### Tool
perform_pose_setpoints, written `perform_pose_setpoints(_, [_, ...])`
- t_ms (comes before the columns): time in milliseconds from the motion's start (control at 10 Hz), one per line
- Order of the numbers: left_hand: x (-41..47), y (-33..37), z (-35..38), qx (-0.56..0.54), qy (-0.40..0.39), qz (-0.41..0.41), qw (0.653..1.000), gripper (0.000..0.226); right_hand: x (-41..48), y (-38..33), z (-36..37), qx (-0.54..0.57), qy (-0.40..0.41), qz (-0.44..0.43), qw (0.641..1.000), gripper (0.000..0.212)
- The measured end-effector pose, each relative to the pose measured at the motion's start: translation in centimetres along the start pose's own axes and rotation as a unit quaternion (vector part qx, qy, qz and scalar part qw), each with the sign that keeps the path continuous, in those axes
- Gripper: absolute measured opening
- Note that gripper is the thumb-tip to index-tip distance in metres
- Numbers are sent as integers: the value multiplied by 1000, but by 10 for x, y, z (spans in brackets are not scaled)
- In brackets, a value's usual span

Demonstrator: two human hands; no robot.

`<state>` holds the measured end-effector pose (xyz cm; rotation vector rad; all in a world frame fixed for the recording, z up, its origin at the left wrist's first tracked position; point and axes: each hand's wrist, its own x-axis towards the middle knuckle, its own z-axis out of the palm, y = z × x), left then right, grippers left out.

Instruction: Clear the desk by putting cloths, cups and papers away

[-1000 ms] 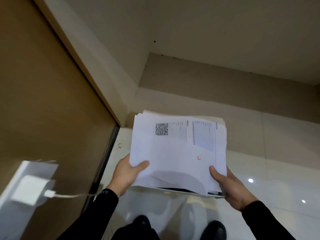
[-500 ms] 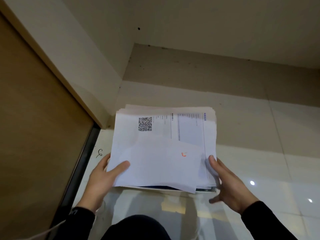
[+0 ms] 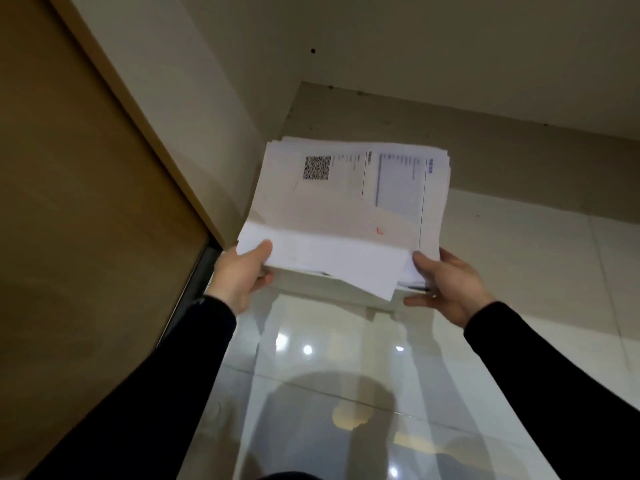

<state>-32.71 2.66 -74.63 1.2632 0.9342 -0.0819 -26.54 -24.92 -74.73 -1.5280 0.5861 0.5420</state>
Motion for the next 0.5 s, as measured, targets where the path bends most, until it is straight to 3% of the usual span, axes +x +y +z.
perform_pose_setpoints(100, [28, 14, 9, -16, 4, -19, 1000, 62, 14, -12, 13, 8, 22, -31, 999, 39])
perform_pose_setpoints(300, [46, 31, 23, -20, 5, -3, 1000, 35, 25, -29, 24, 31, 49, -79, 995, 24])
perform_pose_setpoints(400, [36, 37, 25, 37, 18, -17, 999, 38, 23, -29, 21, 45, 69, -41, 996, 48])
perform_pose_setpoints(500, [2, 41, 23, 117, 55, 26, 991, 56, 3, -35, 7, 29, 123, 1, 992, 59])
